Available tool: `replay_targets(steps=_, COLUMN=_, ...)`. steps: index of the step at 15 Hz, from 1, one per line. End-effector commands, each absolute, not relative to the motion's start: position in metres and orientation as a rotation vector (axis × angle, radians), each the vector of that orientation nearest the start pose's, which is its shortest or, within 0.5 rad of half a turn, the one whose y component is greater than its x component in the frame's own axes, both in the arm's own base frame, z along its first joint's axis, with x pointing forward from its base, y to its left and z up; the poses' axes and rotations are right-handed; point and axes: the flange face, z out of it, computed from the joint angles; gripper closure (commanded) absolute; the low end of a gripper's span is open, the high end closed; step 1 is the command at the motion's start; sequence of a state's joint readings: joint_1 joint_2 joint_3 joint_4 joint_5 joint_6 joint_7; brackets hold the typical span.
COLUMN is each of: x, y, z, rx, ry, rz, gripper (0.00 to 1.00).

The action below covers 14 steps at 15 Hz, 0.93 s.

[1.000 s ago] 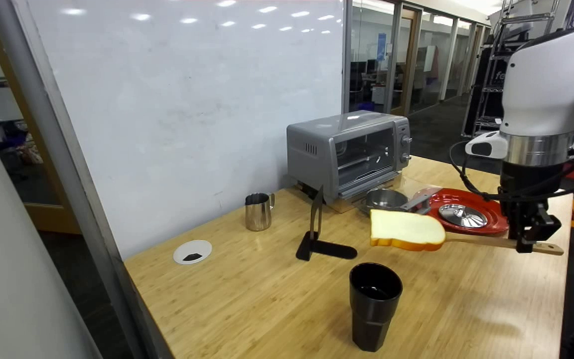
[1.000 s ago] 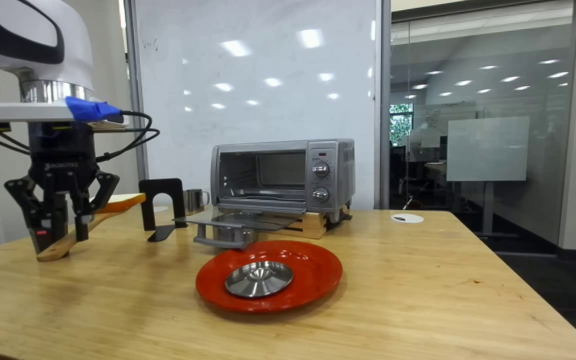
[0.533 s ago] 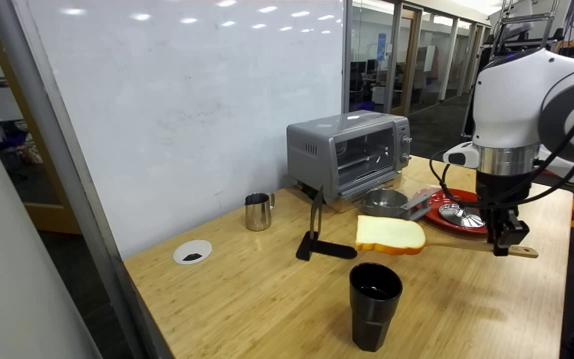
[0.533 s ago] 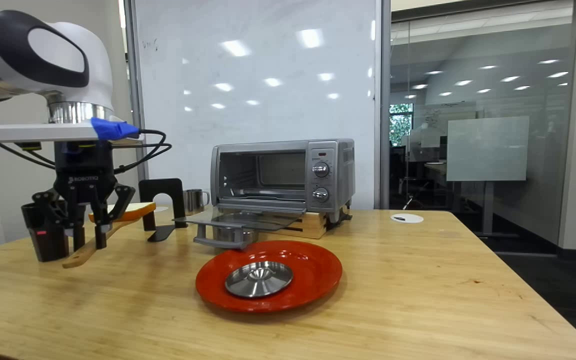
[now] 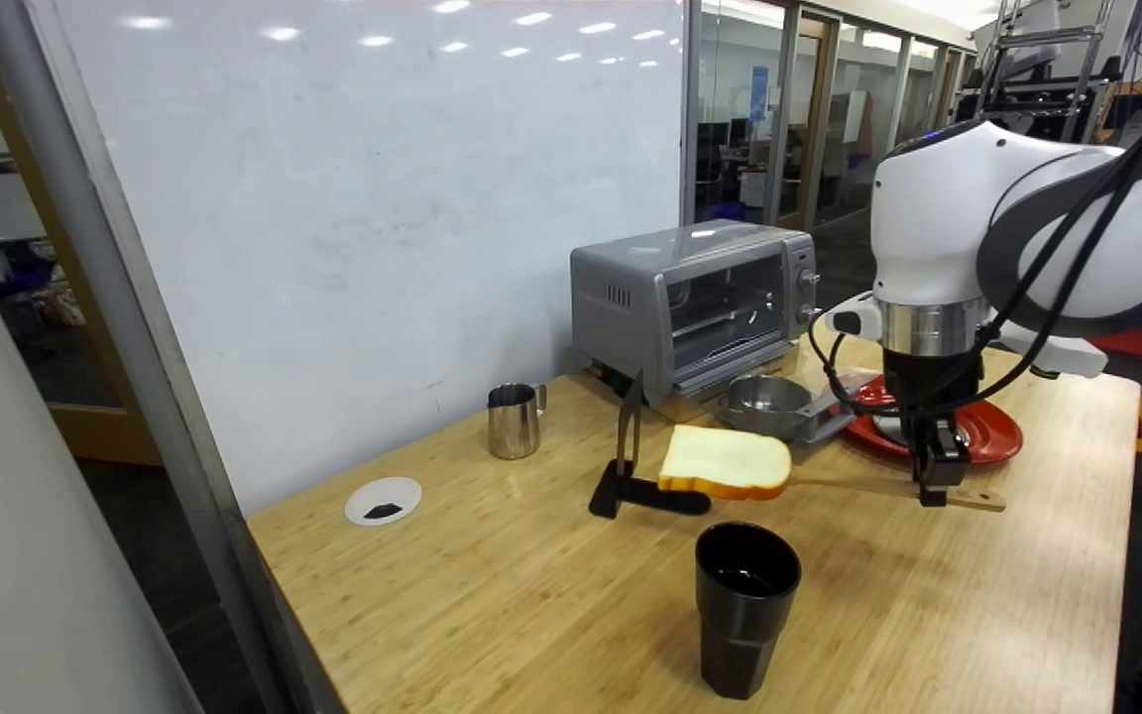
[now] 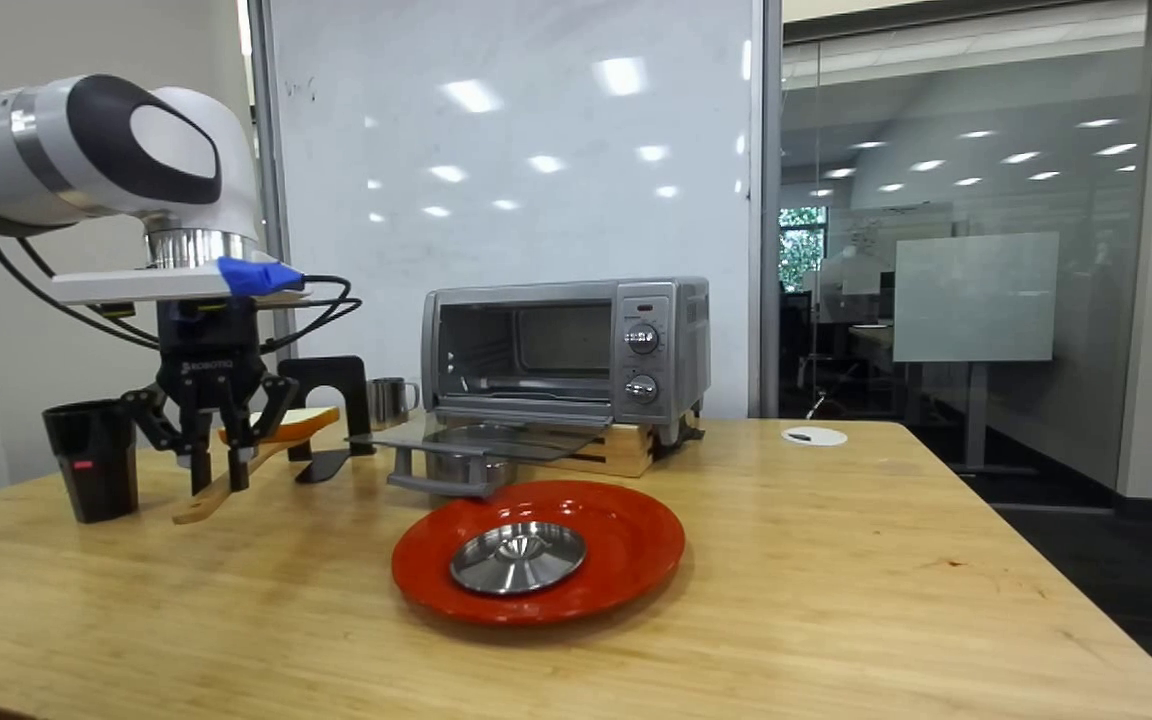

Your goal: Use the spatula to take the bread slice out of the oven

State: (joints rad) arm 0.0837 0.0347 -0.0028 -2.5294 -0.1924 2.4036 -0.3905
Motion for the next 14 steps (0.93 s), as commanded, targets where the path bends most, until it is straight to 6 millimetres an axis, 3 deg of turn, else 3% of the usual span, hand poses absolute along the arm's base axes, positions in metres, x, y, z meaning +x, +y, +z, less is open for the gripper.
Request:
replay_targets(steps=1, x=0.462, y=0.040, z=0.244, rx=-3.084, ry=-0.930, rz=0.283, gripper=0.93)
replay_targets(steps=10, x=0.482, y=0.057, z=0.238, rx=-3.096, ry=-0.894, rz=0.295, gripper=0.93)
replay_targets(steps=14, x=0.487, y=0.061, z=0.246, rx=-3.088, ry=-0.875, rz=0.348, gripper=0.93)
